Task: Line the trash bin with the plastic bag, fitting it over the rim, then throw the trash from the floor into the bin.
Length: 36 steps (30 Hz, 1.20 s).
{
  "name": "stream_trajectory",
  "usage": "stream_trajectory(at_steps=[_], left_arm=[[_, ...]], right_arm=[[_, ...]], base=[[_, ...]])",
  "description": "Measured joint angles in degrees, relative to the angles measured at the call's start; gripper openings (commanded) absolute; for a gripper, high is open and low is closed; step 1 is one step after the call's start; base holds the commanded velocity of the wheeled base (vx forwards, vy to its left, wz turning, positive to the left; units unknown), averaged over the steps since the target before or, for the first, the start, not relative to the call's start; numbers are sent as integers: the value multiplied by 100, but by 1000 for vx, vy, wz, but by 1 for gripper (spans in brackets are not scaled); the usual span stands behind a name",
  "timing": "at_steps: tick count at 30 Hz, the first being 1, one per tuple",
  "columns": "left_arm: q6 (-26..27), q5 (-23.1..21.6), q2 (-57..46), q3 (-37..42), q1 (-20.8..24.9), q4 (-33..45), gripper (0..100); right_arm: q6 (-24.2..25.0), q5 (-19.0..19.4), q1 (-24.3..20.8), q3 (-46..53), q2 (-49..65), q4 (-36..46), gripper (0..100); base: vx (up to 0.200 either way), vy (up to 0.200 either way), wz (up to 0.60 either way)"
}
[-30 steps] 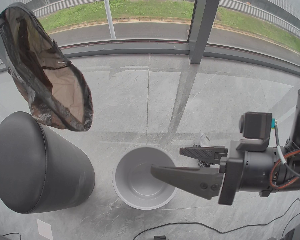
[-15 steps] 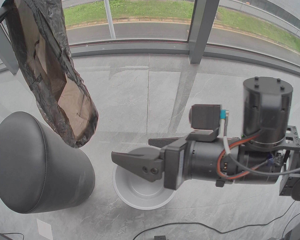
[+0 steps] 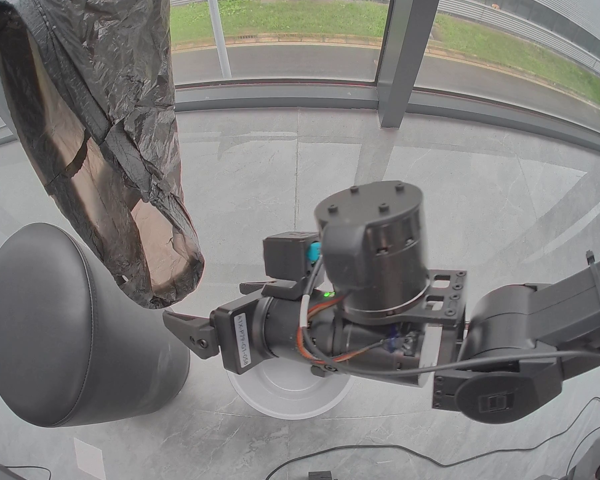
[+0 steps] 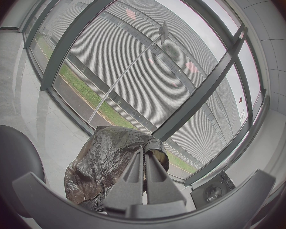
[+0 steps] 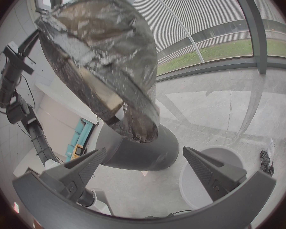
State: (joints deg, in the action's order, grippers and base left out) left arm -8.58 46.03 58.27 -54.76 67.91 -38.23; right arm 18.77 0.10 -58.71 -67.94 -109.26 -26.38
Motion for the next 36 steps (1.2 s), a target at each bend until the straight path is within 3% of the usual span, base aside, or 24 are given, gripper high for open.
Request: stream_trajectory(at_steps=[6,18,28,29,36], left_arm=[[-48,-52,-50,72,179,0,0],[-89,-208,-138,471,769,5,0],[-99,-211,-286,510,1001,0,0],[-99,-211,-293,510,1008,0,0],[-99,-208,-295,510,1020,9,0]], right_arm=[[-255,-195,44,-436,-335,17,100],[-305,-488,168,-670,-534,9,100],[-488,-992,15,-1143,-866,-30,100],[-490,-1003,-2,-1167,-901,-33,0],[-477,-1145,-41,-1196,-970,-50,0]], base=[[0,0,0],[0,0,0],[0,0,0],[0,0,0],[0,0,0]])
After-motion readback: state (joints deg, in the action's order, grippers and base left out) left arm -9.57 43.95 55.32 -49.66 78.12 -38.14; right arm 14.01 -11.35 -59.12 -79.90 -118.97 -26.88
